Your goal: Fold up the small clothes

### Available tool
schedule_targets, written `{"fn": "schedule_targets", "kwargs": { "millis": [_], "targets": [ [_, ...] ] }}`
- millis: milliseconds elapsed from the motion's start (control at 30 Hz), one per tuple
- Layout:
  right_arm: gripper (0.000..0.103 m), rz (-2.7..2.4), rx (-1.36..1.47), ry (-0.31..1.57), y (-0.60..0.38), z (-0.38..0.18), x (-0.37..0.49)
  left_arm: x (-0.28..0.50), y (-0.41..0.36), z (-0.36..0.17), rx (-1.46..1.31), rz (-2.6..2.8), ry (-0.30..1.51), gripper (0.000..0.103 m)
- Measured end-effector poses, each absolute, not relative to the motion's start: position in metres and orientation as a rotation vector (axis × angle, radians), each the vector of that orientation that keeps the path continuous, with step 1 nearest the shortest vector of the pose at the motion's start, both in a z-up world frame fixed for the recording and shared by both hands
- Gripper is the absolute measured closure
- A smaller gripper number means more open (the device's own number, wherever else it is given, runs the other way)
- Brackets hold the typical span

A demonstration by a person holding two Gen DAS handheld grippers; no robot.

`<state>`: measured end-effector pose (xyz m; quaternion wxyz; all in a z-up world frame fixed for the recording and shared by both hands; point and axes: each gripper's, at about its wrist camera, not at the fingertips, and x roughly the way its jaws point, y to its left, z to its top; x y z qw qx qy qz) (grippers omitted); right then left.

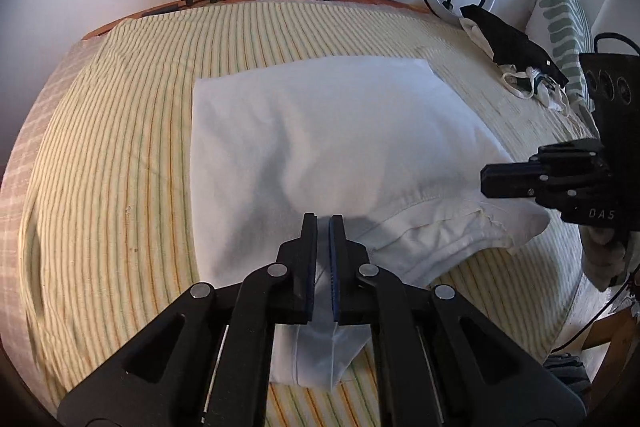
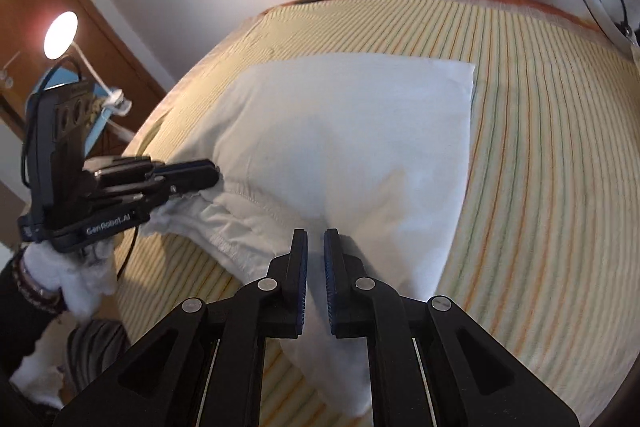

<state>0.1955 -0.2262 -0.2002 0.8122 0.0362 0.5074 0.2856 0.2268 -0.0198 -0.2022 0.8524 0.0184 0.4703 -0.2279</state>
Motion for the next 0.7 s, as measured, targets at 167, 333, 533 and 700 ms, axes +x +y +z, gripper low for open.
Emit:
{"fn": "schedule_targets", "kwargs": {
  "millis": [167, 333, 533, 700],
  "targets": [
    [0.096, 0.636, 0.037, 0.975, -0.219, -0.149, 0.21, 0.244, -0.02, -0.169, -0.008, -0.475, 0.928, 0.099],
    [0.096, 0.639, 0.042, 0.986, -0.186, -0.158, 0.236, 0.274, -0.036, -0.182, 0.012, -0.447, 0.941, 0.099],
    [0.096, 0.593, -0.013, 1.073, -0.171, -0.212, 0.246, 0.284, -0.018, -0.224, -0.049, -0.413, 0.992, 0.099],
    [0.096, 0.631, -0.002, 1.064, -0.177, -0.192, 0.242, 0.284, -0.01, -0.2, -0.075, -0.432, 0.984, 0.099]
  ]
}}
